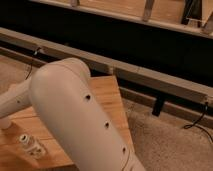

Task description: Place the pepper in the ceramic cup

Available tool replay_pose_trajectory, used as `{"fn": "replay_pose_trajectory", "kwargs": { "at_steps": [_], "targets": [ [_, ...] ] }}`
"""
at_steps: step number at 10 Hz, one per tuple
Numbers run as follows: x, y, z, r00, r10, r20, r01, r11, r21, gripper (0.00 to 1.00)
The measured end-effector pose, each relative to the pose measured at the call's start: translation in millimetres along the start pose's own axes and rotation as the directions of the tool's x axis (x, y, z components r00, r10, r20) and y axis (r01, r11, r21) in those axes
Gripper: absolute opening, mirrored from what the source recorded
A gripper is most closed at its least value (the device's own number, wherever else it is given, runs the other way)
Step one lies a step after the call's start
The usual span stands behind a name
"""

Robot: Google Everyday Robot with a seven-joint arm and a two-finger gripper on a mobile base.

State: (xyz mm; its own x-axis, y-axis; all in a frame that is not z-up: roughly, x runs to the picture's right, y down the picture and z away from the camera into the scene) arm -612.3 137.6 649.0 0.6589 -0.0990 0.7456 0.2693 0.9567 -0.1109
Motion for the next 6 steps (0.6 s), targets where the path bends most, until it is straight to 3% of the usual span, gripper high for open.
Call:
{"fn": "replay_pose_trajectory", "kwargs": {
  "at_steps": [6],
  "targets": [
    [1.0,-3.0,9.3,1.000,-0.005,0.017,0.005,1.000,0.006,0.00]
  ]
}}
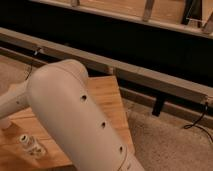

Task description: Place the pepper in the ceramic cup

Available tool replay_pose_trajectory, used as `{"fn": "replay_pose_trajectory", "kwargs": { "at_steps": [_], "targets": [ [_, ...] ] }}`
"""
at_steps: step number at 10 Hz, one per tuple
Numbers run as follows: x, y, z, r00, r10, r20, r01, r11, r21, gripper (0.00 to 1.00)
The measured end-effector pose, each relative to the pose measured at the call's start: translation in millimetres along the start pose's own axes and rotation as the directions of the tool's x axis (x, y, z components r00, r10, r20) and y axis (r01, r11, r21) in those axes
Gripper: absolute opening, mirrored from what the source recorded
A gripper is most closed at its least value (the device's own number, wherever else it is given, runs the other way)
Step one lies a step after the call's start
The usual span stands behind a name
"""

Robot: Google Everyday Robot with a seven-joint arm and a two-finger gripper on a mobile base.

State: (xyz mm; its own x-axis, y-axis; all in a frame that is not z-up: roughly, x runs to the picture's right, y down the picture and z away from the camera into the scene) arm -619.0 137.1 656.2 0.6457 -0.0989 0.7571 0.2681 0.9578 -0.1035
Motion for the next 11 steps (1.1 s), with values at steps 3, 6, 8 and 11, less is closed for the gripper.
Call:
{"fn": "replay_pose_trajectory", "kwargs": {
  "at_steps": [3,6,8,11],
  "targets": [
    [0.5,-4.1,2.8,1.000,0.006,0.026,-0.007,1.000,0.011,0.00],
    [5.1,-7.3,5.4,0.999,0.016,0.038,-0.017,1.000,0.019,0.18],
    [8.4,-9.2,6.7,0.999,0.024,0.045,-0.025,0.999,0.025,0.39],
    [10.1,-12.1,6.8,0.997,0.037,0.063,-0.039,0.999,0.034,0.66]
  ]
}}
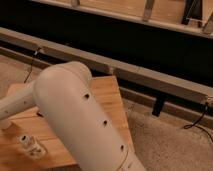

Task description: Place the pepper in the ceramic cup

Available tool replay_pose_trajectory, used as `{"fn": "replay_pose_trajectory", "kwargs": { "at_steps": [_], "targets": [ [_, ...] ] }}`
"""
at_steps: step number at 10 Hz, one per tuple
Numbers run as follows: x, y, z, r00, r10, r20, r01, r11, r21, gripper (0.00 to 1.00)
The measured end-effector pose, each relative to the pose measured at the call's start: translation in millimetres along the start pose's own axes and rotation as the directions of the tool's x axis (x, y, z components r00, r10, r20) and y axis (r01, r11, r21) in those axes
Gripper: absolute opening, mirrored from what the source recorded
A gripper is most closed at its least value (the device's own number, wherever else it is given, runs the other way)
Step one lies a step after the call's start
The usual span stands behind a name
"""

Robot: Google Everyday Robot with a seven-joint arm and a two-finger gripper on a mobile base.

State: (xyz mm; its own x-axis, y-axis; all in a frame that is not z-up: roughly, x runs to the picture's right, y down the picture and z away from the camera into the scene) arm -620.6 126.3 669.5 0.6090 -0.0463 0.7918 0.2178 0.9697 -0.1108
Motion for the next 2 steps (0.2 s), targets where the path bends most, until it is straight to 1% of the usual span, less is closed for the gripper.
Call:
{"fn": "replay_pose_trajectory", "kwargs": {
  "at_steps": [2],
  "targets": [
    [0.6,-2.2,-1.0,1.000,0.008,0.015,-0.008,1.000,0.008,0.68]
  ]
}}
